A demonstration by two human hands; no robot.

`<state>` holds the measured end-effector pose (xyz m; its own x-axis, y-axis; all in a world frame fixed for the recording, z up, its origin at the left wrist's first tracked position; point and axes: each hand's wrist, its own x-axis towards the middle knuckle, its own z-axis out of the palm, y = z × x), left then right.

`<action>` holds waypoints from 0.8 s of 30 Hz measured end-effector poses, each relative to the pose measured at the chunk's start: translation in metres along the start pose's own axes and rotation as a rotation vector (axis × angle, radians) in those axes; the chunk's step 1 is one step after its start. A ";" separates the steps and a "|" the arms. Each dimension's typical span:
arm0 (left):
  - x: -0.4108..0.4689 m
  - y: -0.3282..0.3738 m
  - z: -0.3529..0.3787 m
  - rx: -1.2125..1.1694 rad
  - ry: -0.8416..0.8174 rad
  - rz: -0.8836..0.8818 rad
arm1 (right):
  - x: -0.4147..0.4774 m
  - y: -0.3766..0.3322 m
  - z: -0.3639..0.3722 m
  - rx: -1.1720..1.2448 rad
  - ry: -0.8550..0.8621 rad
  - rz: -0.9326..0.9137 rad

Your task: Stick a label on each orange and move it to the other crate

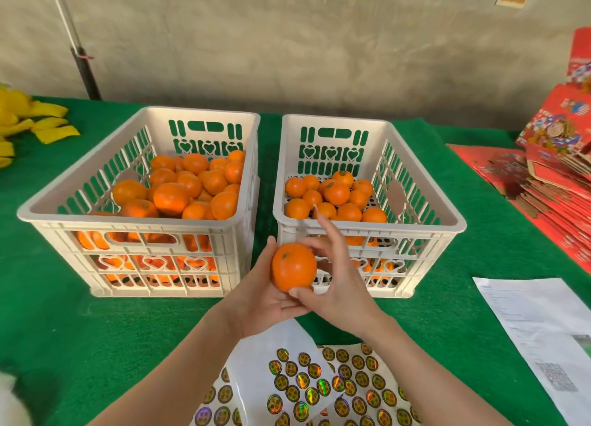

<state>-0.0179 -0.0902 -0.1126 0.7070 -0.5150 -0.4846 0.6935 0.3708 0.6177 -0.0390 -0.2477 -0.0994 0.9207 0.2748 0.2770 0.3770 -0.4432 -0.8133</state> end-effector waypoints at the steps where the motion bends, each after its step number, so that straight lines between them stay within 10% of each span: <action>1: -0.002 0.002 0.002 0.078 0.002 0.065 | 0.001 -0.001 -0.001 0.042 0.029 0.030; 17: -0.032 0.016 0.013 0.967 -0.018 0.577 | 0.017 -0.024 -0.013 0.583 0.150 0.569; 24: -0.030 0.013 0.022 1.031 0.101 0.746 | 0.015 -0.031 -0.012 0.412 0.072 0.577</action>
<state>-0.0335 -0.0871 -0.0760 0.9160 -0.3639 0.1689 -0.2704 -0.2490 0.9300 -0.0359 -0.2399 -0.0642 0.9717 0.0301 -0.2344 -0.2281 -0.1389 -0.9637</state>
